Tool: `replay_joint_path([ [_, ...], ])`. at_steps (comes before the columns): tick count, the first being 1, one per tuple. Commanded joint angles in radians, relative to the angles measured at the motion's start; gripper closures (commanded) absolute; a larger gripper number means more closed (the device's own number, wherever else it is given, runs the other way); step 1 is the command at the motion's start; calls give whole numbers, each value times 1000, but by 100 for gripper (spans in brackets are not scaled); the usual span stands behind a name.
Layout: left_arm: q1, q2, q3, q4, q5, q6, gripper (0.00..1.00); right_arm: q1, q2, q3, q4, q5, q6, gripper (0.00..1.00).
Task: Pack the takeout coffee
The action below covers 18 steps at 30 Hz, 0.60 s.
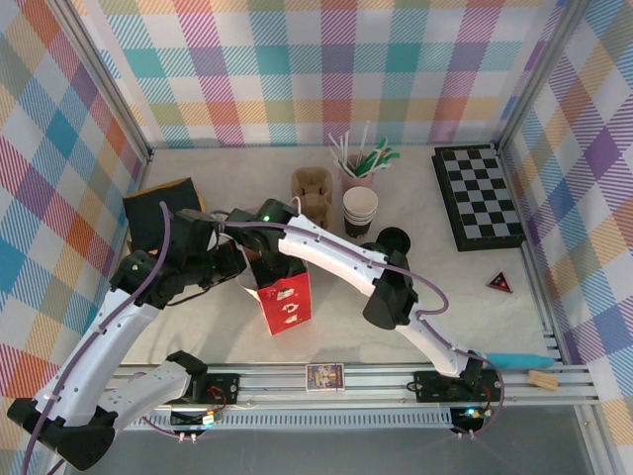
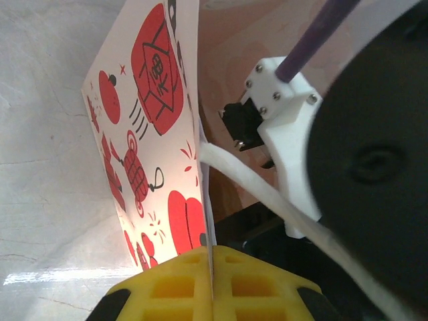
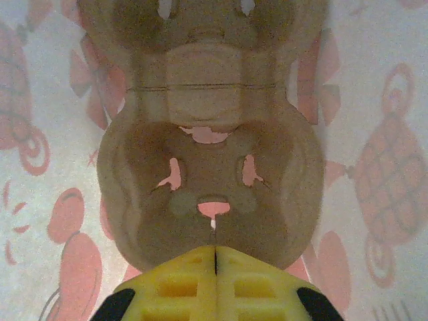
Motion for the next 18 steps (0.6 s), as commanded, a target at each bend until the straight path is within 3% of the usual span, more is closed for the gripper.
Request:
replay_joint_path([
  [1, 7, -3, 0, -20, 3, -4, 100, 10, 19, -13, 1, 6, -7, 100],
  [18, 18, -5, 26, -64, -45, -11, 100, 4, 43, -205, 118, -37, -1, 100],
])
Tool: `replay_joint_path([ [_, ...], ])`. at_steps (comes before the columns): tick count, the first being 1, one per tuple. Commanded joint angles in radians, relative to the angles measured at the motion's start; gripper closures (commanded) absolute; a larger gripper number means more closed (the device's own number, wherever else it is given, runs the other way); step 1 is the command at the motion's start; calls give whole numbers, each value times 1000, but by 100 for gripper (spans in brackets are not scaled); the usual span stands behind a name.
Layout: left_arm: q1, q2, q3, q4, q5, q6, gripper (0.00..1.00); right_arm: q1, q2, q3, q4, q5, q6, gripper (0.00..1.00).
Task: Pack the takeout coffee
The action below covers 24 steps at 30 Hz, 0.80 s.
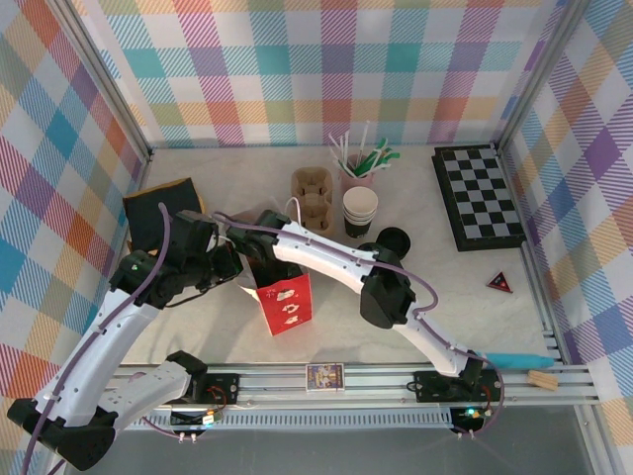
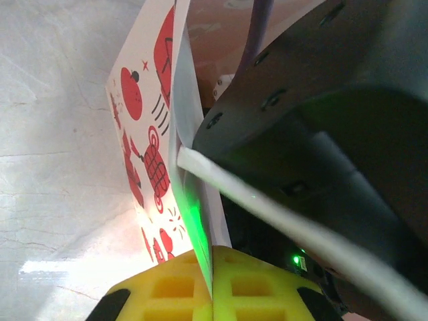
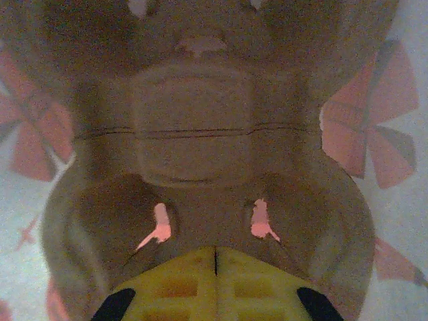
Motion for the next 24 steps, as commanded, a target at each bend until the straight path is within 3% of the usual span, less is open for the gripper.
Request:
replay_joint_path([
  [1, 7, -4, 29, -25, -16, -2, 100, 13, 15, -63, 7, -11, 1, 100],
  [24, 16, -12, 42, -38, -30, 16, 100, 14, 30, -165, 97, -24, -1, 100],
])
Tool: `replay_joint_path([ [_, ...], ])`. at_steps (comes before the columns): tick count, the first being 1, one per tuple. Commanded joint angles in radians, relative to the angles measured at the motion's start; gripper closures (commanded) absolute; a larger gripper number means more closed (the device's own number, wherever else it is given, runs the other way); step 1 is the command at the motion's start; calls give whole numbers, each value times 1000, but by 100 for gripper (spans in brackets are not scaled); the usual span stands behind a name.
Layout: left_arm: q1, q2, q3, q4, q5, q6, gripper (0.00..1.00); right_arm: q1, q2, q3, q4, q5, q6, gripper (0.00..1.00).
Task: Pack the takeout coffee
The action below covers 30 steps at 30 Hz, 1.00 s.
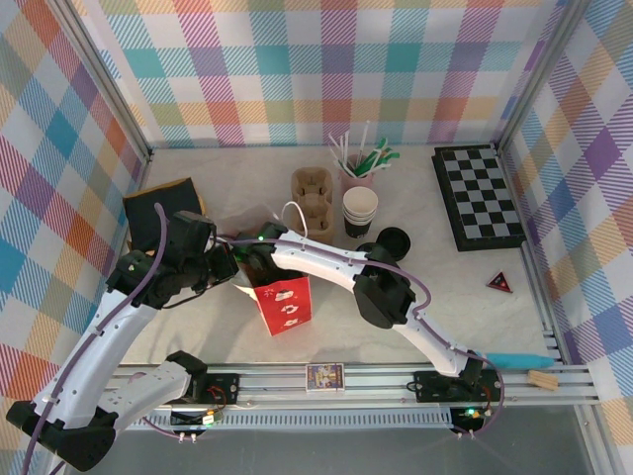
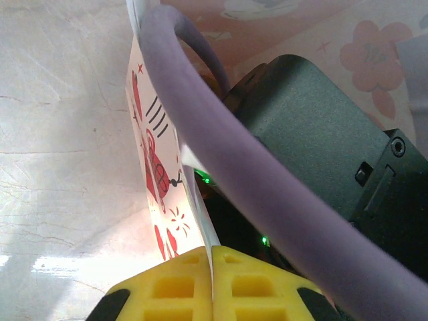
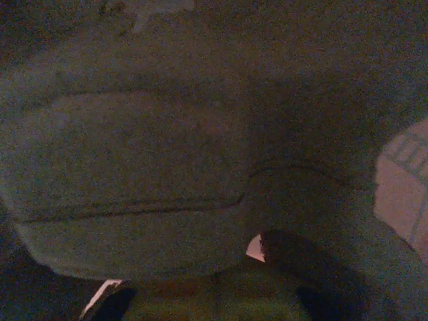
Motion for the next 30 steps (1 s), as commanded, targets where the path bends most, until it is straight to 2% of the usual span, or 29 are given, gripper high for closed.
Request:
replay_joint_path([
  [1, 10, -10, 27, -7, -3, 18, 100, 14, 29, -22, 9, -11, 0, 100],
  [10, 12, -19, 28, -16, -10, 28, 100, 14, 67, -46, 25, -34, -10, 100],
  [16, 12, -21, 34, -18, -15, 29, 100, 14, 8, -36, 29, -12, 8, 100],
  [27, 12, 8, 40, -33, -10, 50, 100, 11, -4, 297, -131, 57, 14, 100],
  [30, 12, 18, 42, -44, -12, 61, 100, 5, -22, 335, -149, 58, 18, 100],
])
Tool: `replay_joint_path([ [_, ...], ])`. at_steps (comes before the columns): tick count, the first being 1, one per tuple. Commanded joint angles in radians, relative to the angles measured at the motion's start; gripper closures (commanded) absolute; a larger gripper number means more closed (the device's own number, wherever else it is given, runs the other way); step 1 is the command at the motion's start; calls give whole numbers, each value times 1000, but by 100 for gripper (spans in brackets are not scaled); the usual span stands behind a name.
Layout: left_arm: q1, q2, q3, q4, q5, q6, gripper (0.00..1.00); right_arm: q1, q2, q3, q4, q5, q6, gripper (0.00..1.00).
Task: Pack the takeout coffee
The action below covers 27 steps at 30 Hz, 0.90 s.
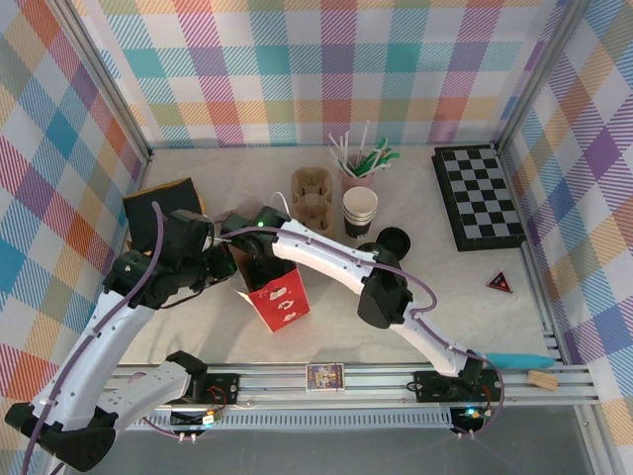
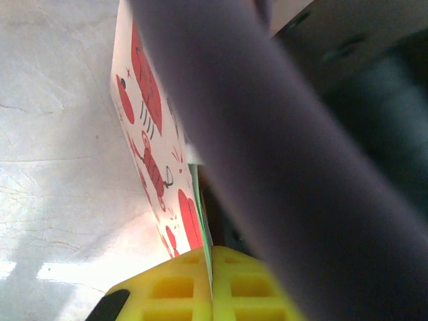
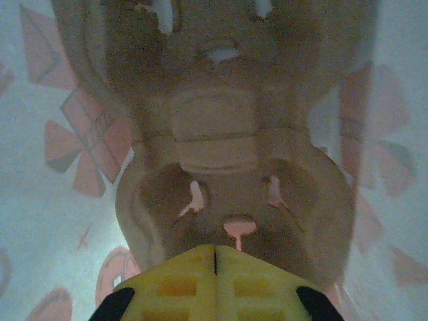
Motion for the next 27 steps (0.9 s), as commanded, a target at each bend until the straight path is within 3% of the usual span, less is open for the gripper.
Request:
replay_joint_path([
  [1, 10, 18, 14, -28, -2, 32, 100, 6, -62, 42, -62, 21, 9, 100],
  [6, 10, 22, 11, -28, -2, 37, 100, 3, -132, 34, -15, 36, 11, 100],
  [9, 11, 23, 6, -25, 2, 39, 100, -9, -143, 125, -14, 26, 20, 99],
  [13, 10, 31, 8, -34, 0, 53, 100, -26, -186, 190, 24, 21, 3, 87],
  [17, 11, 39, 22, -48, -3, 74, 100, -29, -268, 167, 117, 10, -44, 62],
  [27, 19, 48, 62, -85, -12, 111, 100, -56, -338, 162, 231, -140, -71, 43],
])
